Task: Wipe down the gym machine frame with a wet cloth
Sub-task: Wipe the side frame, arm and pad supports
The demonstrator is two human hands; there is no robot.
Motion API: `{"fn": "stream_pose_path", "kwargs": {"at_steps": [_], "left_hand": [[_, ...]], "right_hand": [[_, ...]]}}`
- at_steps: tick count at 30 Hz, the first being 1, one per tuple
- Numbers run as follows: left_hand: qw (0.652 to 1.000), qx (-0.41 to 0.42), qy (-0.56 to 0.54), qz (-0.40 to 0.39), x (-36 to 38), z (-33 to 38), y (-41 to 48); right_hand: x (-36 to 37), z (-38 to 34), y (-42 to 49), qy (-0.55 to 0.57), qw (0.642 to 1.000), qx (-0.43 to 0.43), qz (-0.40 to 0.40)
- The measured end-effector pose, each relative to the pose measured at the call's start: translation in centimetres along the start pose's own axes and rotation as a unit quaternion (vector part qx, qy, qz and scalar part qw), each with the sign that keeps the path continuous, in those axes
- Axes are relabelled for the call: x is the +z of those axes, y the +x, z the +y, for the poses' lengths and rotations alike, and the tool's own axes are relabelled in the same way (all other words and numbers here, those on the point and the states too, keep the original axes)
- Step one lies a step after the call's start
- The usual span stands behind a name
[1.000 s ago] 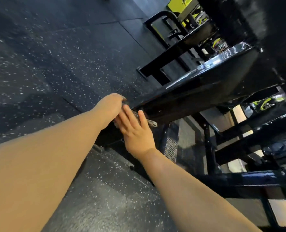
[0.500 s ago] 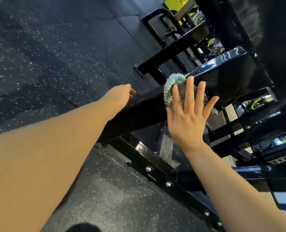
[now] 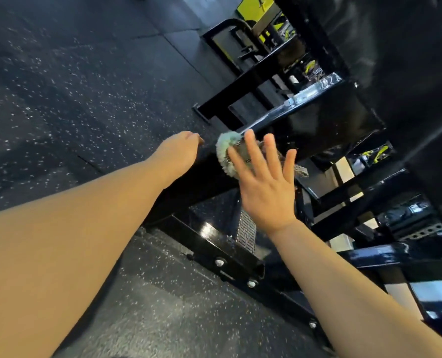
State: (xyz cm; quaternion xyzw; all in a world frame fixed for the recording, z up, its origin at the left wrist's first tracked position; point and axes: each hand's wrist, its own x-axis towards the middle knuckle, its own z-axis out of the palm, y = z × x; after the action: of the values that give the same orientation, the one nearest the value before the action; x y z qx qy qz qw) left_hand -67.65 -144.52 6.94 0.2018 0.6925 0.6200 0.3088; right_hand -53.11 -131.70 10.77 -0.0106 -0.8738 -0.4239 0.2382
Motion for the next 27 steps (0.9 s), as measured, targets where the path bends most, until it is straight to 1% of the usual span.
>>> {"fn": "stream_pose_path", "kwargs": {"at_steps": [2, 3, 4, 5, 6, 9, 10, 11, 12, 14, 16, 17, 19, 21, 22, 23, 25, 26, 27], "left_hand": [[0.998, 0.043, -0.021, 0.047, 1.3, 2.5, 0.0], [0.996, 0.056, -0.031, 0.062, 1.9, 3.6, 0.0], [0.995, 0.058, -0.045, 0.073, 2.5, 4.2, 0.0], [0.993, 0.052, -0.058, 0.089, 2.9, 4.6, -0.1], [0.992, 0.039, -0.065, 0.102, 3.2, 4.7, -0.1], [0.991, 0.029, -0.043, 0.12, 3.2, 3.5, 0.4], [0.992, 0.022, -0.034, 0.116, 2.9, 3.3, 0.5], [0.993, 0.02, -0.035, 0.112, 2.7, 3.1, 0.8], [0.994, 0.017, -0.045, 0.095, 2.5, 3.3, 0.9], [0.997, 0.021, -0.034, 0.071, 2.4, 4.0, 1.1], [0.997, 0.03, -0.037, 0.062, 2.7, 4.5, 1.5], [0.997, 0.038, -0.039, 0.063, 2.9, 4.6, 1.7], [0.996, 0.062, 0.004, 0.068, 3.4, 4.6, 1.4], [0.992, 0.076, 0.047, 0.085, 3.6, 4.0, 1.0], [0.993, 0.064, 0.049, 0.084, 3.4, 3.8, 1.0], [0.994, 0.054, 0.038, 0.084, 3.2, 3.7, 1.3], [0.997, 0.008, -0.035, 0.067, 2.6, 3.9, 1.0], [0.996, -0.015, -0.069, 0.061, 2.1, 4.2, 0.3], [0.994, -0.016, -0.087, 0.061, 2.0, 4.3, 0.0]], "right_hand": [[-1.7, 3.6, 1.1, 0.011, 0.992, 0.104, 0.072], [-2.1, 4.1, 1.6, 0.018, 0.986, 0.143, 0.089], [-1.9, 3.8, 1.8, 0.024, 0.981, 0.163, 0.098], [-1.8, 3.0, 1.8, 0.029, 0.982, 0.165, 0.085], [-1.5, 2.2, 1.4, 0.033, 0.987, 0.144, 0.063], [-0.8, 0.6, -0.3, 0.004, 1.0, 0.016, -0.023], [-0.9, 1.2, -0.4, -0.005, 0.999, -0.026, -0.03], [-1.3, 2.2, -0.1, -0.013, 0.998, -0.046, -0.031], [-1.9, 3.4, 0.3, -0.022, 0.999, -0.041, -0.015], [-3.5, 5.8, 1.8, -0.025, 0.997, 0.051, 0.046], [-4.6, 7.5, 3.6, -0.015, 0.984, 0.142, 0.111], [-4.8, 7.9, 4.1, -0.015, 0.978, 0.166, 0.128], [-4.5, 7.6, 4.8, -0.007, 0.968, 0.191, 0.161], [-3.4, 6.1, 4.6, 0.008, 0.966, 0.202, 0.158], [-2.8, 4.8, 4.0, 0.011, 0.974, 0.186, 0.129], [-2.3, 3.3, 3.0, 0.016, 0.985, 0.145, 0.096], [-1.9, 2.2, 1.1, 0.005, 0.999, 0.046, 0.02], [-2.1, 2.2, 0.7, 0.002, 1.0, -0.004, 0.0], [-2.1, 2.7, 0.4, -0.012, 1.0, -0.018, -0.01]]}}
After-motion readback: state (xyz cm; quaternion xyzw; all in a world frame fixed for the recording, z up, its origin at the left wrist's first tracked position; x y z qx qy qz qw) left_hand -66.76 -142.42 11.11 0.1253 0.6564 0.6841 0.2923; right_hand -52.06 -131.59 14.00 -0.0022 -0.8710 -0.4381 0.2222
